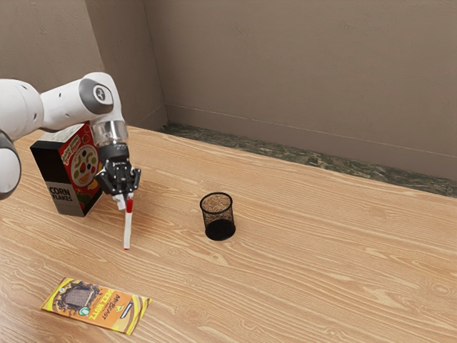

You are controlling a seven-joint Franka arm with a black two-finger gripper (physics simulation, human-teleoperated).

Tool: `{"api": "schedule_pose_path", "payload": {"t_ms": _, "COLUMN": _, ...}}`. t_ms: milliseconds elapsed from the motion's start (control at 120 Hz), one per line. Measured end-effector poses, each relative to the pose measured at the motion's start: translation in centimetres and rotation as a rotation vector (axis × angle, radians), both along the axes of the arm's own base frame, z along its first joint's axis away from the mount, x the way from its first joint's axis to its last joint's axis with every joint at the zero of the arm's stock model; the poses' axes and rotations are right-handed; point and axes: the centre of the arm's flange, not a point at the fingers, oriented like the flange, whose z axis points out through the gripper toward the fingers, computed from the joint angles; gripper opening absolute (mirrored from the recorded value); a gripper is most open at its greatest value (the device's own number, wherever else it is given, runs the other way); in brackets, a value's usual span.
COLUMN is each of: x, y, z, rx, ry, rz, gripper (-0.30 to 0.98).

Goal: Take the marker out of the pen holder and place it to the left of the pen holder.

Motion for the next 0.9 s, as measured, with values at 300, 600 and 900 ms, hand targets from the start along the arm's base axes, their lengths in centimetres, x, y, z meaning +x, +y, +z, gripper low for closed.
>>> {"api": "schedule_pose_path", "payload": {"t_ms": 300, "x": -0.1, "y": 0.1, "z": 0.3, "rx": 0.014, "ry": 0.006, "rz": 0.010, "gripper": 0.30}}
{"api": "schedule_pose_path", "payload": {"t_ms": 600, "x": 1.1, "y": -5.0, "z": 9.2, "rx": 0.066, "ry": -0.163, "rz": -0.055, "gripper": 0.46}}
{"api": "schedule_pose_path", "payload": {"t_ms": 900, "x": -2.5, "y": -22.6, "z": 29.6, "rx": 0.199, "ry": -0.737, "rz": -0.614, "gripper": 0.63}}
